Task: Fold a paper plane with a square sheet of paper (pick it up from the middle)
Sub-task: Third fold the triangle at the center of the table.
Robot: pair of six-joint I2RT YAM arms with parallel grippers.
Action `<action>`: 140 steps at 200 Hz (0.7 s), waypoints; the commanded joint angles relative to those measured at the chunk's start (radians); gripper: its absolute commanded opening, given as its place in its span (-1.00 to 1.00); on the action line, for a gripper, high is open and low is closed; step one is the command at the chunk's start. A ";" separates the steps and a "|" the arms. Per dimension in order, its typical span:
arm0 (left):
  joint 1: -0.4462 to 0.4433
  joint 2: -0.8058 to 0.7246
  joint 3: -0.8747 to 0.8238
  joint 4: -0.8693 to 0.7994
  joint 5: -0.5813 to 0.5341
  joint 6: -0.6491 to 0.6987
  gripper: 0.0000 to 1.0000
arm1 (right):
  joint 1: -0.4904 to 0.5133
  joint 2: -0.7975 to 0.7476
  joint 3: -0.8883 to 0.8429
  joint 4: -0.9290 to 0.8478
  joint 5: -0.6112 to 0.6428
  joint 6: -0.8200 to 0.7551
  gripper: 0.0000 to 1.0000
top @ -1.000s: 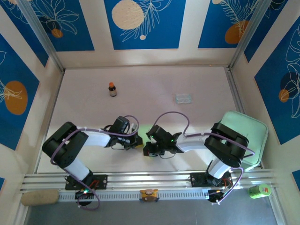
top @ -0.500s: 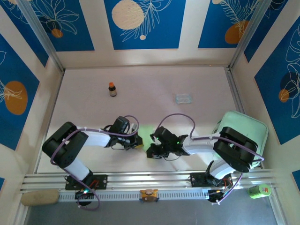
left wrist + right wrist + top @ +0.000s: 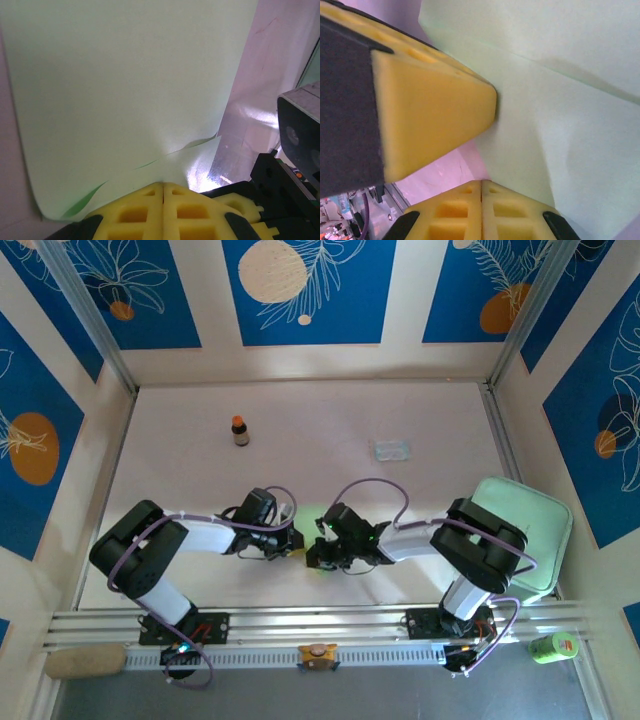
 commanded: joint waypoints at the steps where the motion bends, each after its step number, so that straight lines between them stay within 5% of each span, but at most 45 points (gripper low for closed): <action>1: -0.002 -0.011 -0.023 -0.051 -0.050 0.020 -1.00 | 0.003 -0.032 -0.076 -0.010 -0.034 0.027 -0.85; 87: -0.003 -0.012 -0.029 -0.049 -0.061 0.013 -1.00 | 0.004 -0.168 -0.257 0.008 -0.014 0.073 -0.83; 140: -0.004 -0.040 -0.047 -0.034 -0.083 -0.014 -1.00 | 0.005 -0.352 -0.162 -0.203 0.040 0.028 -0.83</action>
